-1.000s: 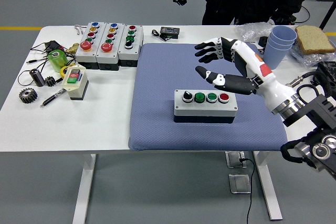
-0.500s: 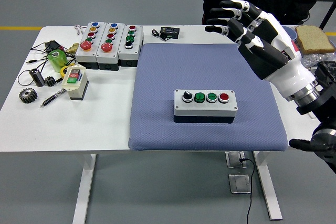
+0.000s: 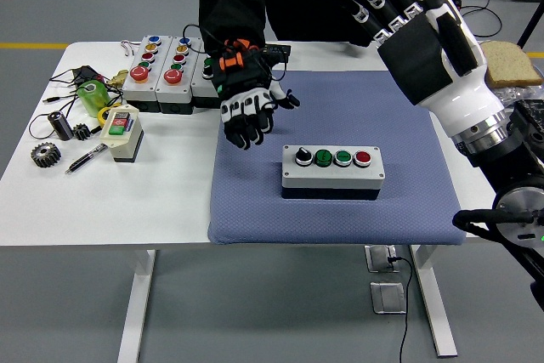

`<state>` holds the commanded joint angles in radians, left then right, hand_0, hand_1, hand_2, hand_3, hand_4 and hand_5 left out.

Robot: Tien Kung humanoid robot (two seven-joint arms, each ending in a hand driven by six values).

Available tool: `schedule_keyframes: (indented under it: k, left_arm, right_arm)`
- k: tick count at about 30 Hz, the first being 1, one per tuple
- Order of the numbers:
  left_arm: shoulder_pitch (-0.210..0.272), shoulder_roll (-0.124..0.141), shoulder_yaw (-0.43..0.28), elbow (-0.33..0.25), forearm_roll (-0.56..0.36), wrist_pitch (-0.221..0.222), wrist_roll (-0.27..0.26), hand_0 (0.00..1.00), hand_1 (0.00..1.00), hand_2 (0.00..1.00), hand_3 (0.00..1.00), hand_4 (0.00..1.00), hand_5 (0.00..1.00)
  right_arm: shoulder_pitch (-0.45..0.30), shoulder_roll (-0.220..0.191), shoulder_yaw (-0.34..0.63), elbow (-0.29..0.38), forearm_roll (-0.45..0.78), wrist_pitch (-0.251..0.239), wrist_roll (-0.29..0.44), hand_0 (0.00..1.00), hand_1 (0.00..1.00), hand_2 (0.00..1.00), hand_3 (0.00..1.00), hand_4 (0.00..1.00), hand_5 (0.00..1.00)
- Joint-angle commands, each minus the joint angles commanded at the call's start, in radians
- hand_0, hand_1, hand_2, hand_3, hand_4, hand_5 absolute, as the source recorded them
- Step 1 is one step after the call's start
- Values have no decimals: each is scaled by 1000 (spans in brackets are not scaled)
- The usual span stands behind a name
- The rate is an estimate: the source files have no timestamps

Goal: Pick up the button,place it on the desk,press the button,press the button

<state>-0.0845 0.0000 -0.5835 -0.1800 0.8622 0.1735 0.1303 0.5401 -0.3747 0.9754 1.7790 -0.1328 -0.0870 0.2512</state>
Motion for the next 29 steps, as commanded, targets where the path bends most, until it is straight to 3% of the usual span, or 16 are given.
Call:
schedule_keyframes:
  k: [5, 12, 14, 19, 20, 29]
  left_arm:
    - [0, 0, -7, 0, 8, -1, 1, 622, 657, 677, 595, 332, 643]
    - [0, 0, -10, 0, 12, -1, 2, 622, 658, 677, 595, 333, 646]
    - [0, 0, -8, 0, 9, -2, 1, 622, 658, 677, 594, 334, 648]
    - [1, 0, -5, 0, 5, -2, 0, 622, 658, 677, 594, 334, 648]
    - [1, 0, -6, 0, 6, -2, 1, 622, 658, 677, 593, 334, 649]
    - [1, 0, -5, 0, 11, -3, 1, 622, 658, 677, 593, 334, 648]
  right_arm:
    - [-6, 1, -5, 0, -16, 15, -4, 658, 571, 637, 588, 743, 206]
    - [2, -1, -10, 0, -27, -35, 11, 661, 542, 641, 611, 748, 185]
    - [3, -1, -6, 0, -42, -28, 11, 679, 590, 664, 636, 737, 169]
    - [-10, 3, -8, 0, -66, -28, 19, 679, 590, 664, 636, 737, 169]
    - [-10, 3, -8, 0, -66, -30, 19, 659, 549, 658, 636, 730, 144]
    - [-15, 2, -1, 0, -86, -41, 23, 659, 535, 645, 648, 734, 139]
